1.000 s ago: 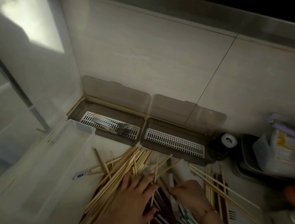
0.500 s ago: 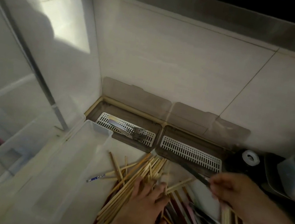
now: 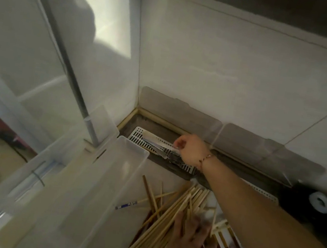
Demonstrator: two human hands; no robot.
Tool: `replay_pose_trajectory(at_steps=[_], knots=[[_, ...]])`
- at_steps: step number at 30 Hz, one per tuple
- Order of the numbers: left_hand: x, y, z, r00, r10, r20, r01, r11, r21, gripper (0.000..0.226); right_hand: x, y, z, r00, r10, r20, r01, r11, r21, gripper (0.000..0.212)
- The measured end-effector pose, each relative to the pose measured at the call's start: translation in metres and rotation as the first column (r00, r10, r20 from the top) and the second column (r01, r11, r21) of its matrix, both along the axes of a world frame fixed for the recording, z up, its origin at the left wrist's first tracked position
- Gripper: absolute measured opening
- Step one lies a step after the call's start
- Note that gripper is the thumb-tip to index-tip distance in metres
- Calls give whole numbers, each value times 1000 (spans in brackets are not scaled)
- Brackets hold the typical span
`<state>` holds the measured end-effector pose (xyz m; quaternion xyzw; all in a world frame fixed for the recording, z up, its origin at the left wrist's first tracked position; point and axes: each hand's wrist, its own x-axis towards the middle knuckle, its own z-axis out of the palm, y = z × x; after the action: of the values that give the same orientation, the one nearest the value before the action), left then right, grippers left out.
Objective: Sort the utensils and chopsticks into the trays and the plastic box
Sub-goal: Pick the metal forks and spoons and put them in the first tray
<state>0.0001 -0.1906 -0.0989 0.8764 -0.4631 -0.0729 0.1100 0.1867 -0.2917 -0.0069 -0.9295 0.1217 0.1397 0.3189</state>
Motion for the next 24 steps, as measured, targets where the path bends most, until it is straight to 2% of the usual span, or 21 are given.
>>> replay_pose_trajectory(at_steps=[1,3,8,13,16,19,22,24], knots=[[0,-1,-2,1000,10,24,-9,1000,-27,32,4,3,-6,1000,5,-23,-4,1000,9,34],[-1,-1,-8,998,-12,59,13,1000,-10,40,9,7,-16,999,16,-42,-15,1000,13,36],[2,1,-13,1000,-20,-14,21,995,102,56,12,9,-32,999,4,-52,-2,999,34,40],[2,2,-16,1000,-12,-13,13,999,51,65,4,1,-23,996,89,-29,-87,994,64,42],[3,6,-13,999,-33,9,34,999,-33,62,-16,-13,-2,992,107,63,-112,990,84,44],[6,9,-4,1000,3,-22,-4,1000,-31,64,-58,-35,19,974,36,225,-67,989,131,32],[2,13,4,999,16,-49,-17,1000,-18,59,-129,-58,24,932,-43,360,29,999,46,20],[-2,15,6,999,29,-34,-29,999,-18,54,-188,-66,14,931,-84,354,92,996,-5,22]])
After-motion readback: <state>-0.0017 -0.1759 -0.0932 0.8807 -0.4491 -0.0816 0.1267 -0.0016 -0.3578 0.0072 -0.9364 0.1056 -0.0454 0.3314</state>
